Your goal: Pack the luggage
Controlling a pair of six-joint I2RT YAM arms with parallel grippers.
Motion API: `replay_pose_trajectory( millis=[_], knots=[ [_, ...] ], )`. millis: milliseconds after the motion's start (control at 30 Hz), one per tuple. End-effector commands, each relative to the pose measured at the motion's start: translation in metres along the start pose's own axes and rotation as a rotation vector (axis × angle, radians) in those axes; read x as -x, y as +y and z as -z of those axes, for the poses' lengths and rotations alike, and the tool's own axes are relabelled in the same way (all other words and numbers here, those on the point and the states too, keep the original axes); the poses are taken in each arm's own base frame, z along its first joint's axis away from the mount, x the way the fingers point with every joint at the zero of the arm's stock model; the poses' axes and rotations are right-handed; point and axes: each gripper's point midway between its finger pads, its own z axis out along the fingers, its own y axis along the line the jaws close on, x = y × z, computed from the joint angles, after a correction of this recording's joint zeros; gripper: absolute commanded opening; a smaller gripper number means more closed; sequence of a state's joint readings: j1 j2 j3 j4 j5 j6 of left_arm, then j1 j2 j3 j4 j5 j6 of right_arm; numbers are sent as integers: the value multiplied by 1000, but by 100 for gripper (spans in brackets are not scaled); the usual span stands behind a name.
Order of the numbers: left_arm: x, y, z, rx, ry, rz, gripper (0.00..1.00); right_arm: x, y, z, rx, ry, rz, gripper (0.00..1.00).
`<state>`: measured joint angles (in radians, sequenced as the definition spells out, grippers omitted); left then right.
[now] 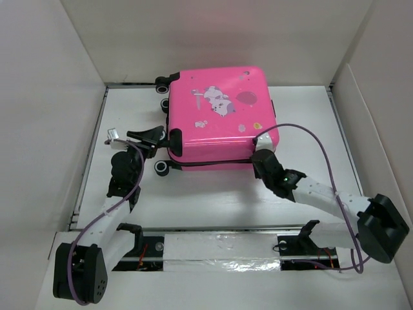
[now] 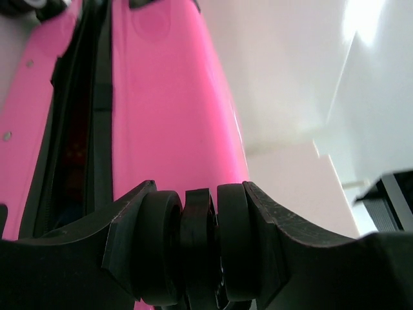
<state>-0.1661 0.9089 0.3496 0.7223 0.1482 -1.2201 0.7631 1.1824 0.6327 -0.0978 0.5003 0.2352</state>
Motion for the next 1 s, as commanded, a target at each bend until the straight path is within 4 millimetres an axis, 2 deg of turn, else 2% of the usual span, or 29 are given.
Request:
replay_pose_trajectory(
  millis=[0,33,100,167,200,267,300,333,367,433,500,533,567,633,667,700,733,767,800,833,867,900,933,967],
  knots=[
    [-94,7,38,-66,416,-104,0,69,189,80,794,-154,11,0],
    [-95,13,38,-52,419,-107,0,66,199,84,842,-143,29,0],
    [-100,17,39,-42,434,-112,0,66,199,86,829,-121,43,0],
    [-100,19,41,-39,434,-115,0,74,176,80,723,-164,16,0],
    [-100,19,41,-39,430,-115,0,78,157,72,670,-175,-10,0],
    [-97,16,40,-51,417,-123,0,79,121,71,614,-197,-53,0],
    [-97,15,40,-55,417,-126,0,83,94,61,550,-207,-91,0],
    [-97,13,38,-58,417,-125,0,72,80,57,533,-194,-106,0],
    [-98,11,37,-70,426,-124,0,82,68,64,530,-244,-131,0],
    [-101,12,37,-78,438,-100,0,82,58,67,566,-256,-151,0],
    [-110,8,37,-97,461,-95,0,84,67,72,624,-270,-150,0],
    [-113,5,36,-104,463,-100,0,80,87,80,705,-251,-146,0],
    [-120,3,36,-104,473,-104,0,84,104,87,762,-270,-146,0],
    [-125,-4,35,-118,476,-105,0,76,145,91,853,-221,-143,0],
    [-128,-7,33,-129,482,-103,0,74,182,115,961,-228,-111,0],
    [-131,-10,33,-139,491,-99,0,88,203,130,1017,-250,-106,0],
    [-132,-11,32,-140,497,-92,0,74,228,126,1048,-198,-71,0],
    [-135,-14,33,-154,507,-89,0,68,252,143,1110,-186,-30,0],
    [-136,-15,32,-155,511,-89,0,68,263,148,1125,-179,0,0],
    [-137,-15,32,-158,519,-89,0,83,269,148,1098,-210,19,0],
    [-138,-12,33,-149,527,-94,0,81,265,144,1068,-197,33,0],
    [-139,-11,35,-147,529,-93,0,85,257,137,1027,-213,25,0],
    [-139,-7,37,-139,532,-96,0,77,244,123,967,-206,18,0],
    [-138,-6,39,-136,527,-110,0,82,230,122,948,-219,1,0]
  ],
)
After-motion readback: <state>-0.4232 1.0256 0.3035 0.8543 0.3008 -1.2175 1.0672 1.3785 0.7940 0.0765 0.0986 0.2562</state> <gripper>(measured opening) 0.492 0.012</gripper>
